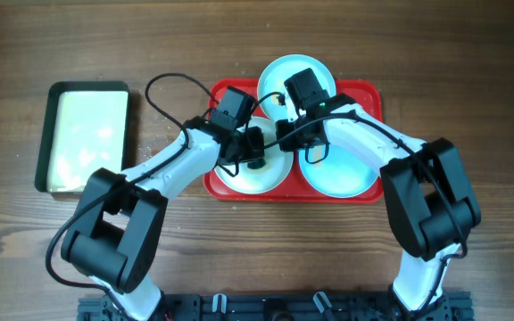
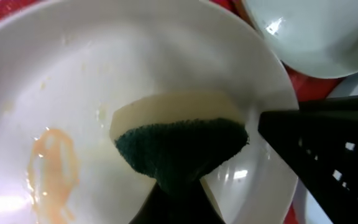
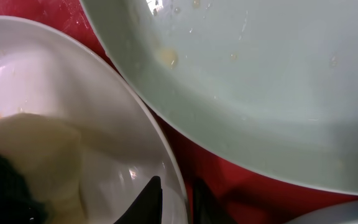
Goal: Clean dirty plates on tray and stack at the side
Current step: 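Scrub the white plate with the sponge in the left gripper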
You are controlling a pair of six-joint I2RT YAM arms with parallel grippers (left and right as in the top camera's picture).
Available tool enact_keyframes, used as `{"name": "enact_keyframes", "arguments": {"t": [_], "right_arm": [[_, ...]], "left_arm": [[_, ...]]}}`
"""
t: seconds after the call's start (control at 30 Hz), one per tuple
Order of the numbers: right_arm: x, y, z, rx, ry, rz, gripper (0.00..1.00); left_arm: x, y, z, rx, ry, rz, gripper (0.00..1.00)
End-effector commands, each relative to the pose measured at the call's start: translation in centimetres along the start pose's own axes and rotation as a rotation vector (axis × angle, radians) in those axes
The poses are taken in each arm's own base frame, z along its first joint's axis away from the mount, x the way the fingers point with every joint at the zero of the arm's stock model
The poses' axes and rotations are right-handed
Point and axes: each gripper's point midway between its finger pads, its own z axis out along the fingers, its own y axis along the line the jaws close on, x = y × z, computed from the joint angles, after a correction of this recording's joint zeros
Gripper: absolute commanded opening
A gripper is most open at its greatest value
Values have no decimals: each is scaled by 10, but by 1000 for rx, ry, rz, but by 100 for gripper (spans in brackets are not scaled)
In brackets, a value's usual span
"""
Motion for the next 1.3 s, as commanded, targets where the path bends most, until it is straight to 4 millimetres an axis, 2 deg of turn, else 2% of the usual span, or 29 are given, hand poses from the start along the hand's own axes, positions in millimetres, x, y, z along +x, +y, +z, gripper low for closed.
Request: {"name": "enact_keyframes", "arguments": {"t": [0.0, 0.13, 0.2, 0.27, 0.3, 0.33, 0.43, 0.6, 0.63, 0.77, 0.83, 0.9, 0.97, 1.03, 1.1, 1.2, 1.27], "right_arm": [[4, -1, 4, 2, 13, 6, 17], [4, -1, 4, 1, 13, 6, 15], [4, -1, 4, 2, 14, 7, 15], [4, -1, 4, 2, 14, 7, 15], [4, -1, 4, 2, 14, 6, 11], [4, -1, 4, 2, 14, 7, 6], [4, -1, 4, 3, 14, 7, 5], [4, -1, 4, 3, 14, 6, 4], [4, -1, 4, 3, 14, 6, 4], [4, -1, 4, 2, 14, 6, 4], [4, -1, 4, 2, 14, 6, 4], [4, -1, 4, 3, 16, 7, 4], [5, -1, 4, 3, 16, 7, 4], [4, -1, 4, 3, 16, 7, 4], [4, -1, 4, 3, 16, 7, 4], [5, -1, 4, 3, 16, 7, 4], [5, -1, 4, 3, 17, 4, 4]], "left_arm": [[-9, 22, 3, -136, -51, 69, 4], [1, 39, 14, -198, -27, 65, 4], [9, 61, 23, -291, -11, 63, 4], [6, 87, 14, -436, -37, 70, 4], [3, 100, 6, -511, -60, 75, 4], [1, 104, 2, -536, -70, 76, 4], [-9, 105, -12, -566, -123, 78, 4], [-32, 83, -49, -505, -244, 67, 4], [-31, 77, -49, -468, -238, 63, 4], [1, 6, -15, -35, -34, 66, 4], [8, -1, -2, -5, 2, 69, 4], [14, 14, 10, -65, 26, 61, 4], [11, 46, 9, -224, 2, 51, 4], [6, 93, -7, -461, -37, 45, 4], [1, 119, -23, -599, -64, 42, 4], [-11, 130, -44, -659, -121, 27, 4], [-25, 123, -62, -633, -186, 11, 4]]}}
